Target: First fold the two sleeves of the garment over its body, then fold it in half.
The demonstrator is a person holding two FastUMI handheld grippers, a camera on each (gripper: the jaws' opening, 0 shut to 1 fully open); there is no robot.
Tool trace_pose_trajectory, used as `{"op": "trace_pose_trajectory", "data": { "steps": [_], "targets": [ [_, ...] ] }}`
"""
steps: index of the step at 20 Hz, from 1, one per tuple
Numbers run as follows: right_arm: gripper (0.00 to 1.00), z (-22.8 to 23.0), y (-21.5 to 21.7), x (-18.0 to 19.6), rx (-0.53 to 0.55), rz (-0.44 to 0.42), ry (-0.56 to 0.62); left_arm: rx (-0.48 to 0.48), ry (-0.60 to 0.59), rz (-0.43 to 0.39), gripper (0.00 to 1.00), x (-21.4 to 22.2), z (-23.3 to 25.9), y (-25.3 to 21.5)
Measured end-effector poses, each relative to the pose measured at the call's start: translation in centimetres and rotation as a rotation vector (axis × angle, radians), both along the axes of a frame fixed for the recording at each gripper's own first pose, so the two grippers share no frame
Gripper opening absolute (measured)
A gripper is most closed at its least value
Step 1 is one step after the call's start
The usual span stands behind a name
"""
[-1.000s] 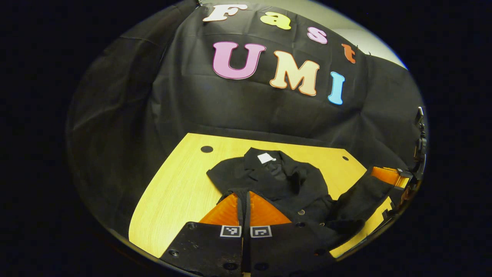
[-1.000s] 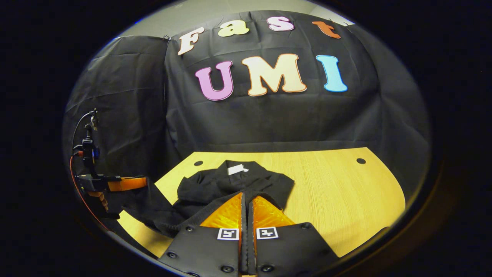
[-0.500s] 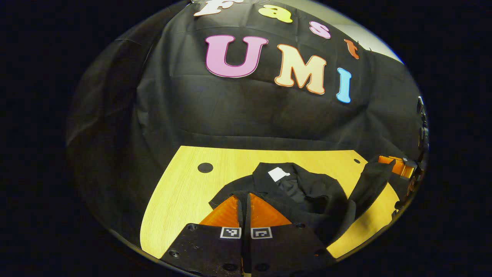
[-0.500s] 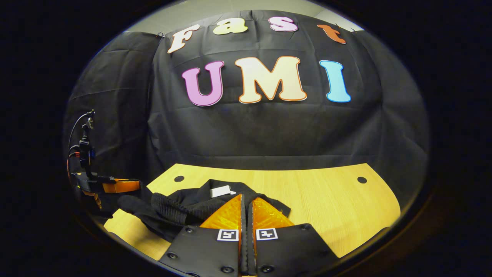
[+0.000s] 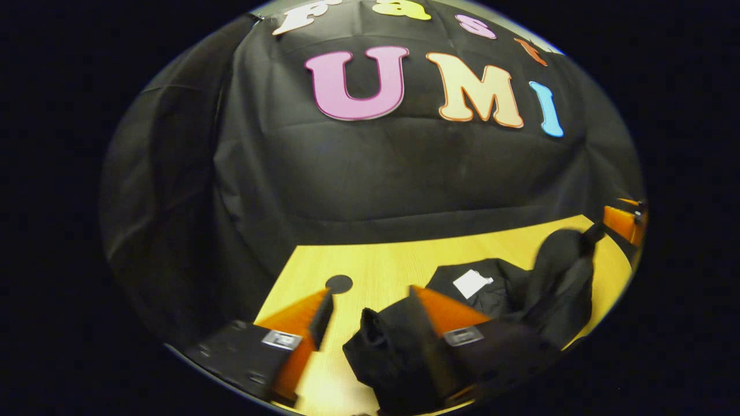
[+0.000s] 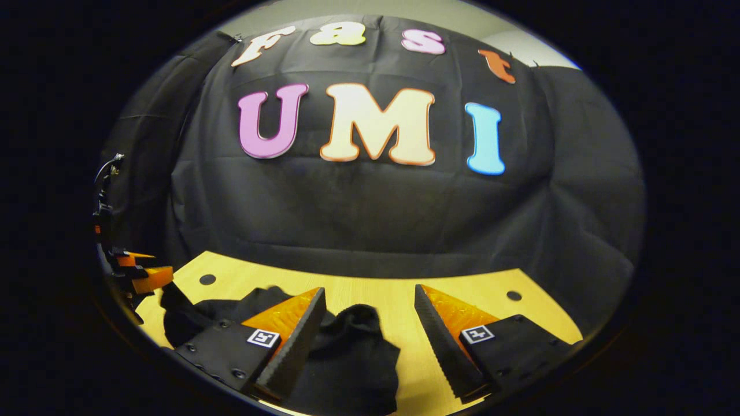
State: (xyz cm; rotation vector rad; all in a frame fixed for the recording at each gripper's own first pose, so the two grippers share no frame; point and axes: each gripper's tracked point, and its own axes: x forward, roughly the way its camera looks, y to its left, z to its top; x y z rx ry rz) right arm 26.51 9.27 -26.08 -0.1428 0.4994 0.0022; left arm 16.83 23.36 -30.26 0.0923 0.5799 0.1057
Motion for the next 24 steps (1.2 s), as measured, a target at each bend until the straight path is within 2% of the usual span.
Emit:
{"op": "trace_pose_trajectory", "data": {
  "steps": [1,2,5,7,8,10,13,17,18,19,21,22,24],
  "targets": [
    [0.99,1.2,0.0,-0.7,-0.005,0.013,-0.033,-0.013,-0.059,0.008,1.00,0.4,1.7,-0.5],
    [0.98,2.5,-0.2,-1.7,-0.008,0.021,-0.069,-0.009,-0.103,0.012,0.93,0.2,3.8,-0.7],
    [1.00,6.3,-0.7,-4.2,0.026,0.022,-0.178,0.053,-0.209,-0.006,0.93,-1.3,8.5,-1.4],
    [0.98,8.8,-0.7,-6.5,0.074,0.027,-0.224,0.073,-0.291,-0.021,0.92,-2.7,12.5,-2.6],
    [0.95,10.3,-1.1,-7.9,0.087,0.028,-0.250,0.085,-0.347,-0.011,0.92,-3.6,14.7,-2.8],
    [0.99,12.8,-2.0,-11.0,0.087,0.034,-0.292,0.097,-0.423,0.017,0.92,-5.7,18.1,-3.5],
    [0.99,15.8,-3.5,-16.0,0.092,0.037,-0.336,0.101,-0.454,0.009,0.92,-9.6,21.1,-5.5],
    [0.99,17.5,-5.3,-22.9,0.133,0.049,-0.331,0.097,-0.467,-0.007,0.92,-14.4,23.6,-8.1],
    [0.95,17.8,-5.8,-24.6,0.136,0.054,-0.337,0.098,-0.473,-0.009,0.92,-15.6,24.1,-8.7],
    [0.99,18.2,-6.4,-26.0,0.136,0.055,-0.345,0.102,-0.477,-0.011,0.92,-16.7,24.5,-9.3],
    [0.98,18.6,-7.4,-28.9,0.143,0.056,-0.344,0.106,-0.474,-0.016,0.92,-18.7,25.1,-10.6],
    [0.97,18.7,-7.7,-30.2,0.147,0.059,-0.341,0.106,-0.473,-0.021,0.96,-19.8,25.4,-11.2],
    [0.97,19.2,-8.4,-32.2,0.154,0.062,-0.343,0.103,-0.479,-0.028,0.92,-21.3,26.3,-12.2]
  ]
}}
